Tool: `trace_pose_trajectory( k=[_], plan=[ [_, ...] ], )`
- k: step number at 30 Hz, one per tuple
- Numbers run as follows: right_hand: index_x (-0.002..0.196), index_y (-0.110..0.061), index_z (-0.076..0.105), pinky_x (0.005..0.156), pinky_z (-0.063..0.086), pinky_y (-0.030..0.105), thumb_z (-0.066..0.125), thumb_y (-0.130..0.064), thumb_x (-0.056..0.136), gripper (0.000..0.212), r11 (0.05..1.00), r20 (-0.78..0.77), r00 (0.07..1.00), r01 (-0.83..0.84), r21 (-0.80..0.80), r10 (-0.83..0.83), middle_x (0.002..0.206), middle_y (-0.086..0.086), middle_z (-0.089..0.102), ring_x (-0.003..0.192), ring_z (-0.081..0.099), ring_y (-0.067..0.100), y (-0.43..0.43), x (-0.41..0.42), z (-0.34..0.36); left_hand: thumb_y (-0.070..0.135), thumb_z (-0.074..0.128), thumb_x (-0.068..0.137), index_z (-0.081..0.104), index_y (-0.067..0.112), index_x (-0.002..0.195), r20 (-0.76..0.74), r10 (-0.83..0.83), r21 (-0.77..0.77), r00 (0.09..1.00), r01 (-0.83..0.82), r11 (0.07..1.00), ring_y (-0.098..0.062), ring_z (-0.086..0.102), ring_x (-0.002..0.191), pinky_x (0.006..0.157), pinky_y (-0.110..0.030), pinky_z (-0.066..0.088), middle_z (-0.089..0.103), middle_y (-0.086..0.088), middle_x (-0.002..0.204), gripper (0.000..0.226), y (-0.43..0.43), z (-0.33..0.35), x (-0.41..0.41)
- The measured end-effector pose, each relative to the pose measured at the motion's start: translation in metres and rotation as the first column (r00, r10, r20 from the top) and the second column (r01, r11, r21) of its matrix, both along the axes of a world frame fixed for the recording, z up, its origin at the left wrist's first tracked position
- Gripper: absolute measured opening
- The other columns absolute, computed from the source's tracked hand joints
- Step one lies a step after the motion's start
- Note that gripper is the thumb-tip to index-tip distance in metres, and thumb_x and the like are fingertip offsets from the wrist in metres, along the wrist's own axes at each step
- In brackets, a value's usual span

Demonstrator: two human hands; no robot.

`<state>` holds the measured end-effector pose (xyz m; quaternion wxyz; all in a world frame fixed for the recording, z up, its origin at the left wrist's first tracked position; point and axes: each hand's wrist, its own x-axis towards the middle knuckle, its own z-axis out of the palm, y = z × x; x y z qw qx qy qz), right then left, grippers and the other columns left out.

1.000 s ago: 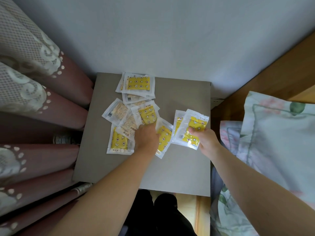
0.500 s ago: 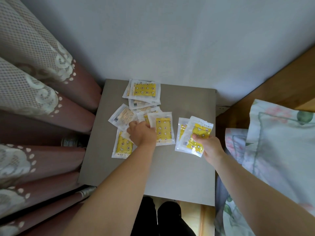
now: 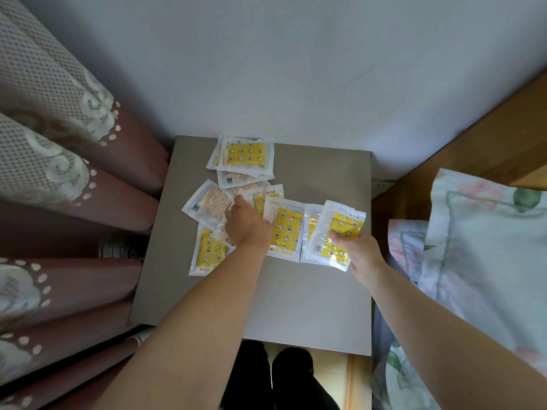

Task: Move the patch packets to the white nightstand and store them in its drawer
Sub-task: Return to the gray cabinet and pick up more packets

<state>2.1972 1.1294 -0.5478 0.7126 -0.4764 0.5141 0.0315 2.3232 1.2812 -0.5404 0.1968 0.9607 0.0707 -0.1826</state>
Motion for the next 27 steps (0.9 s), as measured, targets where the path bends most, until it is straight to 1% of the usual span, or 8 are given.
trace_pose_trajectory(
  k=[3,11,14,17,21,23,25,27],
  plan=[
    [0.088,-0.010,0.067,0.088,0.052,0.046,0.071,0.002,0.079,0.015,1.000,0.008,1.000,-0.002,-0.001,0.002,0.106,0.017,0.068,0.085,0.067,0.030,0.000,0.000,0.000,0.019,0.077,0.077,0.044,0.006,0.123,-0.007,0.022,0.004,1.000,-0.022,1.000,-0.030,0.047,0.118,0.092,-0.041,0.043,0.057,-0.013,0.123,0.058,0.001,-0.003,0.001],
    [0.087,-0.011,0.066,0.084,0.054,0.044,0.071,0.002,0.080,0.015,1.000,0.014,1.000,0.005,0.016,-0.006,0.103,0.015,0.068,0.086,0.067,0.030,-0.001,0.000,0.000,0.023,0.077,0.077,0.046,0.009,0.121,-0.035,0.054,-0.037,0.998,-0.056,0.998,-0.031,0.053,0.113,0.091,-0.041,0.046,0.057,-0.014,0.122,0.055,0.004,-0.007,0.003],
    [0.087,-0.012,0.067,0.091,0.052,0.049,0.072,0.000,0.079,0.016,1.000,-0.005,1.000,0.009,0.009,-0.009,0.104,0.014,0.069,0.096,0.067,0.034,0.000,0.001,-0.002,0.020,0.074,0.079,0.055,0.012,0.115,-0.035,0.069,-0.074,0.997,-0.071,0.995,-0.029,0.054,0.110,0.089,-0.039,0.045,0.060,-0.012,0.117,0.042,0.006,-0.009,0.001],
    [0.085,-0.013,0.067,0.093,0.051,0.050,0.073,0.000,0.078,0.015,1.000,-0.014,1.000,0.018,-0.001,-0.018,0.101,0.013,0.069,0.098,0.066,0.035,0.001,0.002,-0.003,0.018,0.069,0.080,0.069,0.018,0.101,-0.018,0.080,-0.143,0.997,-0.082,0.986,-0.026,0.058,0.102,0.081,-0.038,0.049,0.070,-0.004,0.103,0.021,0.008,-0.010,-0.002],
    [0.085,-0.012,0.068,0.093,0.050,0.051,0.073,0.001,0.078,0.016,1.000,-0.001,1.000,0.016,-0.004,-0.016,0.103,0.015,0.069,0.100,0.066,0.036,0.001,0.002,-0.004,0.010,0.063,0.078,0.076,0.018,0.097,-0.034,0.033,-0.187,0.999,-0.039,0.982,-0.027,0.060,0.095,0.075,-0.039,0.052,0.072,-0.004,0.092,0.025,0.008,-0.009,-0.006],
    [0.085,-0.012,0.068,0.094,0.050,0.052,0.073,0.002,0.077,0.016,1.000,-0.003,1.000,0.015,-0.016,-0.015,0.106,0.018,0.069,0.099,0.066,0.036,0.001,0.002,-0.004,0.012,0.064,0.080,0.076,0.017,0.098,-0.028,-0.036,-0.190,0.999,0.030,0.981,-0.026,0.059,0.097,0.075,-0.036,0.051,0.072,-0.004,0.092,0.022,0.007,-0.007,-0.010],
    [0.085,-0.014,0.068,0.094,0.050,0.052,0.073,0.001,0.078,0.017,1.000,-0.006,1.000,0.002,-0.026,-0.003,0.102,0.014,0.070,0.100,0.066,0.036,0.002,0.002,-0.005,0.012,0.063,0.083,0.075,0.014,0.100,-0.012,-0.065,-0.212,0.998,0.061,0.975,-0.023,0.060,0.097,0.075,-0.034,0.050,0.072,-0.004,0.096,0.021,0.006,-0.005,-0.013],
    [0.085,-0.015,0.068,0.094,0.050,0.052,0.074,-0.001,0.078,0.017,0.999,-0.009,1.000,-0.006,-0.034,0.005,0.097,0.010,0.070,0.099,0.067,0.035,0.002,0.002,-0.006,0.010,0.059,0.086,0.073,0.009,0.100,-0.041,-0.047,-0.278,0.998,0.034,0.960,-0.018,0.058,0.087,0.069,-0.028,0.044,0.070,-0.003,0.096,0.020,0.003,0.001,-0.014]
  ],
)
